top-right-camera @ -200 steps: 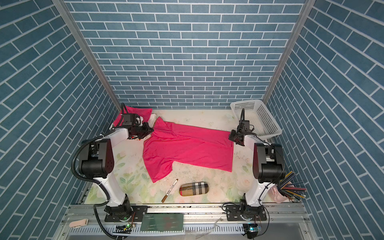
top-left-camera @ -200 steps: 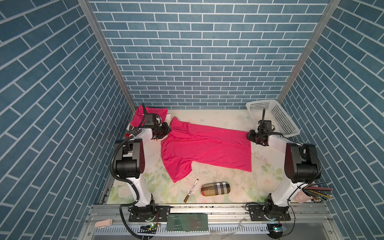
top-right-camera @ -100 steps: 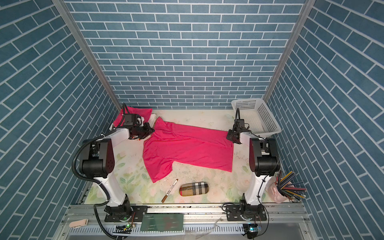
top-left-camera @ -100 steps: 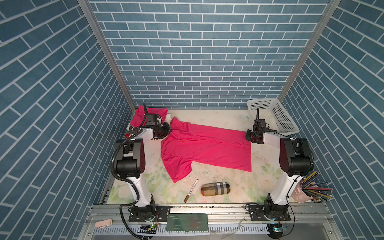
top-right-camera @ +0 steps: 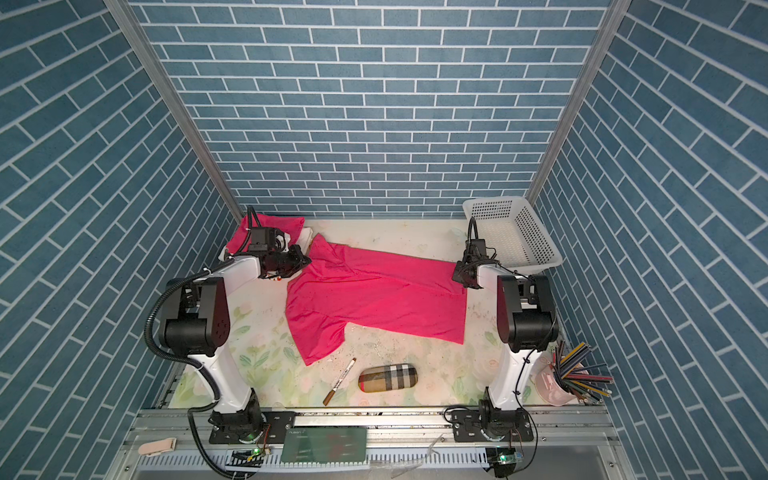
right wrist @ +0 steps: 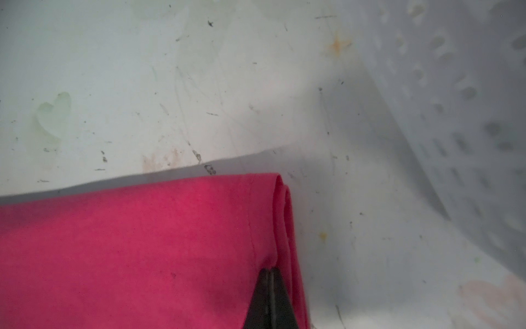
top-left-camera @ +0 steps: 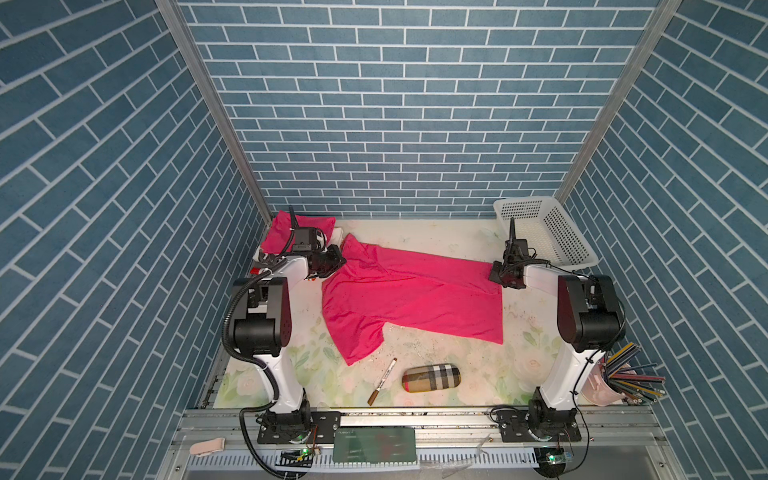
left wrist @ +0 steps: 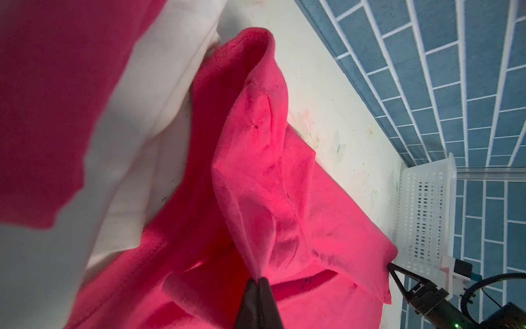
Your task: Fold and stack the t-shirts
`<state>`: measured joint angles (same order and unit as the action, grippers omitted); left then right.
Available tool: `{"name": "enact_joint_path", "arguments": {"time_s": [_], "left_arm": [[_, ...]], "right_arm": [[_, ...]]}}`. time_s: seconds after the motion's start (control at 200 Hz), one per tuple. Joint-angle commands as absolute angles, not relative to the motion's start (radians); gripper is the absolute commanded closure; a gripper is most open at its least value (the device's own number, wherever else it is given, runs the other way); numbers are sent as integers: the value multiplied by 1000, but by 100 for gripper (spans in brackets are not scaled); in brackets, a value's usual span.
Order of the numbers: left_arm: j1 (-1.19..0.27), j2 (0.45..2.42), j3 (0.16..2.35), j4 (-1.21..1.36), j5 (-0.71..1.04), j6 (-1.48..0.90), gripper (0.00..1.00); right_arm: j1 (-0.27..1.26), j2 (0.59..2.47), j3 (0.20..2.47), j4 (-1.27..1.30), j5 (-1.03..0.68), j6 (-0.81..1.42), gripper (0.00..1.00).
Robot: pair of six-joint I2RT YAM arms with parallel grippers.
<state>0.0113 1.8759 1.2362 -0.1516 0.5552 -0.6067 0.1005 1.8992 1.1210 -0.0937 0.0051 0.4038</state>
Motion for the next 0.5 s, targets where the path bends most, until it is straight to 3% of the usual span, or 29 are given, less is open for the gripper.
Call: {"name": "enact_joint_path", "arguments": {"time_s": [0.0, 0.495], "left_arm": [[4, 1887, 1232, -147, 554, -605, 96], [2, 1890, 1223, -138, 558, -609, 96]], "right_arm": [[104, 1914, 1127, -92, 34, 403, 100], [106, 1970, 1264, -148, 127, 357, 100]]}}
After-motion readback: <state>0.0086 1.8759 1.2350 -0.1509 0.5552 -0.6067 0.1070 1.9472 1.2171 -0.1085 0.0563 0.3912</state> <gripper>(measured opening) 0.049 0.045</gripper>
